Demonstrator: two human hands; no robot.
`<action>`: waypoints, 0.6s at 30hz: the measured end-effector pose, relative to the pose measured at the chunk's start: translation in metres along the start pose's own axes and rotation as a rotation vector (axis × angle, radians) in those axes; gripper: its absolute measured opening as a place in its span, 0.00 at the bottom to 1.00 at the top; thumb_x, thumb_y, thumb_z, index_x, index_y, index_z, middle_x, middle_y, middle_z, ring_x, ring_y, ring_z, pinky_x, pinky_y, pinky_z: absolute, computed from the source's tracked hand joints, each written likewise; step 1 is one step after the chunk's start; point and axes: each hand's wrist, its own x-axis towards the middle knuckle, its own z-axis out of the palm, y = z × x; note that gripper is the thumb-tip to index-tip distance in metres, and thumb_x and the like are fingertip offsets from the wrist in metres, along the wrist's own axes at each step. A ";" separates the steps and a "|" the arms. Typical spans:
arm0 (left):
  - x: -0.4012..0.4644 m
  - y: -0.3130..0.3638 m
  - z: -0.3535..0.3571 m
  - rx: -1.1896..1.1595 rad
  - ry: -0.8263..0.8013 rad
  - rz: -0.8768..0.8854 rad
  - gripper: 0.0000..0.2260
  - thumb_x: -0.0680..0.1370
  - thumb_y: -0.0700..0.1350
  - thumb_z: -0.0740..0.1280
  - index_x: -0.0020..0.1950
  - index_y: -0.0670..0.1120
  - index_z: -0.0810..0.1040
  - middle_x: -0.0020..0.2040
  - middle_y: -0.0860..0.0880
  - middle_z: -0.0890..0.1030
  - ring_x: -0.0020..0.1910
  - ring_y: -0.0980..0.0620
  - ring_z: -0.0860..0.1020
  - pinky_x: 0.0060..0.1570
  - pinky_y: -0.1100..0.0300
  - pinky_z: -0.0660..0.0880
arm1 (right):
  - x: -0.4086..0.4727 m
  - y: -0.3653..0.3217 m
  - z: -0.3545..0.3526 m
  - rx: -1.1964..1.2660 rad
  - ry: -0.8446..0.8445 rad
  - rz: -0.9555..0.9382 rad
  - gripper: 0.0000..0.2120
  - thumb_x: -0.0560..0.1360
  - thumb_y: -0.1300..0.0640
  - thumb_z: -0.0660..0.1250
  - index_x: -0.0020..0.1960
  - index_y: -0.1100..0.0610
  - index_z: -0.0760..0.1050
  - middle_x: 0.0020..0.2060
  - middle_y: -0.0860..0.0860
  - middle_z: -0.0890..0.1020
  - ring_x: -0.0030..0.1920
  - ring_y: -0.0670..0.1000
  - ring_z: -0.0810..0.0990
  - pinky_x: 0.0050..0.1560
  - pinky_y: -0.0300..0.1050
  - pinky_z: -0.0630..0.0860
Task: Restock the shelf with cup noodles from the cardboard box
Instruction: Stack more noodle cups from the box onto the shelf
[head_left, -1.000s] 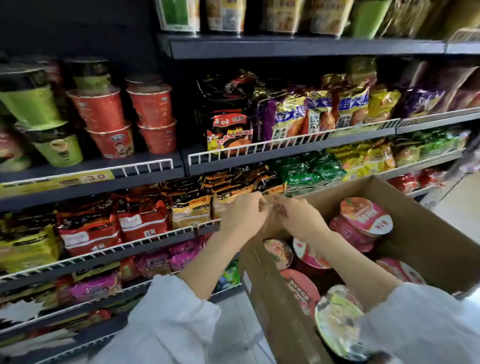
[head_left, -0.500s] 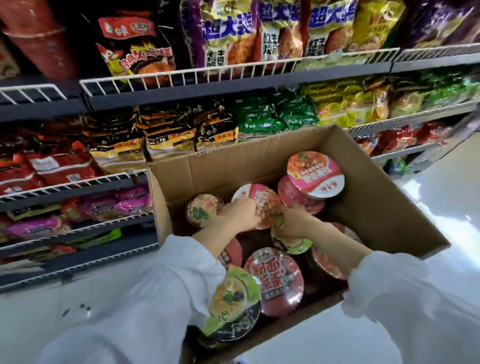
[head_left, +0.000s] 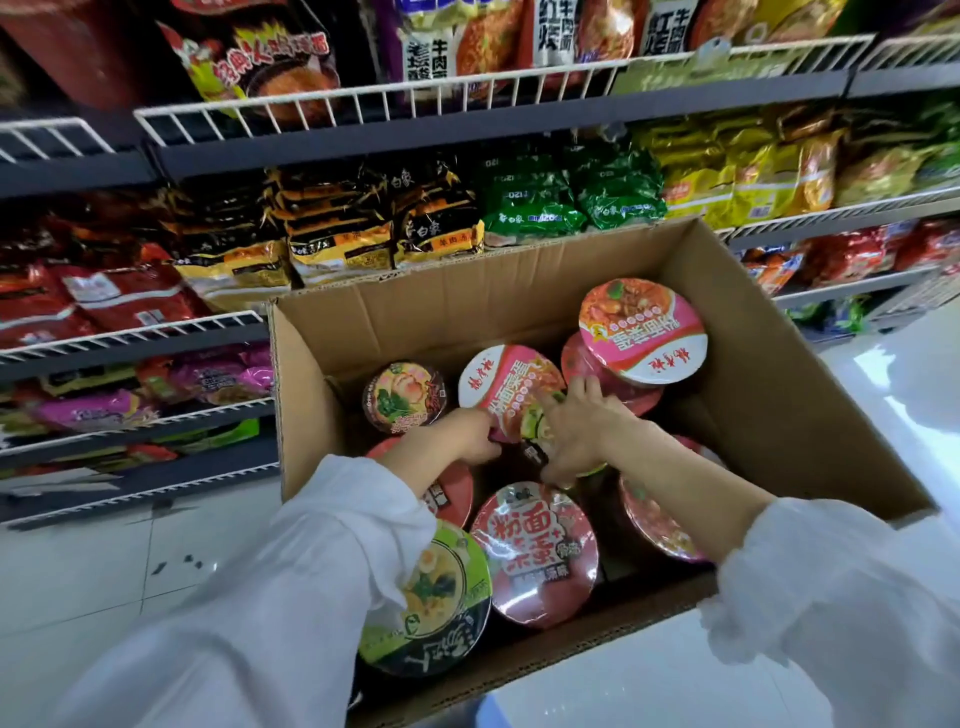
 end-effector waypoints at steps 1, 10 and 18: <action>-0.002 0.000 -0.002 -0.018 0.039 -0.010 0.17 0.78 0.44 0.62 0.66 0.41 0.72 0.62 0.41 0.77 0.60 0.41 0.75 0.55 0.56 0.72 | -0.004 -0.002 -0.011 0.034 0.031 -0.011 0.51 0.64 0.40 0.71 0.76 0.52 0.47 0.72 0.64 0.54 0.72 0.66 0.51 0.67 0.61 0.62; -0.011 -0.041 -0.022 -0.014 0.420 -0.388 0.34 0.70 0.50 0.72 0.71 0.43 0.61 0.69 0.40 0.63 0.70 0.40 0.62 0.66 0.46 0.64 | 0.012 -0.031 -0.046 0.253 0.360 -0.117 0.46 0.64 0.36 0.69 0.76 0.47 0.54 0.69 0.60 0.61 0.68 0.61 0.60 0.65 0.58 0.67; -0.006 -0.056 -0.027 -0.344 0.327 -0.567 0.45 0.65 0.53 0.77 0.72 0.45 0.54 0.69 0.37 0.59 0.69 0.35 0.61 0.62 0.43 0.67 | 0.035 -0.044 -0.036 0.462 0.409 -0.087 0.47 0.67 0.41 0.70 0.77 0.46 0.46 0.72 0.58 0.52 0.72 0.62 0.50 0.68 0.60 0.63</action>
